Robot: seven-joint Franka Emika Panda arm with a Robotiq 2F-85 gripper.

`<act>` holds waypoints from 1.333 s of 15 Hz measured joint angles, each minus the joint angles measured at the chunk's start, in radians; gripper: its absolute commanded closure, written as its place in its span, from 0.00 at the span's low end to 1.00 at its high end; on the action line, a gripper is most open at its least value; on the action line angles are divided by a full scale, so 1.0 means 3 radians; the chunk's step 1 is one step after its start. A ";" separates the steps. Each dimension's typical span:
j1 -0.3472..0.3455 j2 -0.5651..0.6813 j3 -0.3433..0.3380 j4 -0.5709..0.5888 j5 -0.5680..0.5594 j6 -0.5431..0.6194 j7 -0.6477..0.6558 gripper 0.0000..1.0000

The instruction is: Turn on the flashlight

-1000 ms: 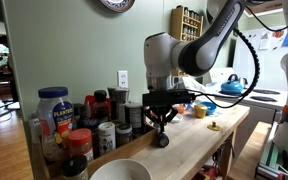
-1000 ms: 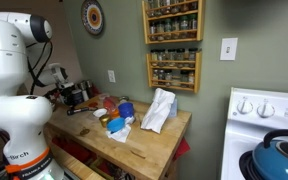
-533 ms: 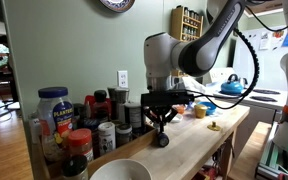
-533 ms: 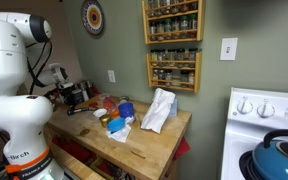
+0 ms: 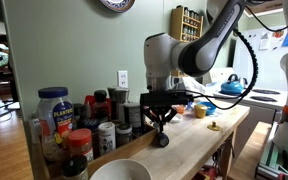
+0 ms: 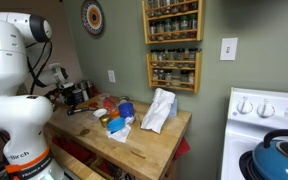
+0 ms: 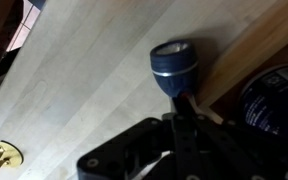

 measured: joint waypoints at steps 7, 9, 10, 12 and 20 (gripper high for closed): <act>0.0000 0.0006 -0.0003 0.0000 0.0004 0.0016 0.0007 1.00; 0.0000 0.0007 -0.0003 0.0000 0.0004 0.0016 0.0007 1.00; 0.0000 0.0008 -0.0003 0.0000 0.0004 0.0016 0.0007 1.00; 0.0000 0.0009 -0.0003 0.0001 0.0004 0.0016 0.0005 1.00; 0.0000 0.0009 0.0000 0.0003 0.0010 -0.0035 -0.0055 1.00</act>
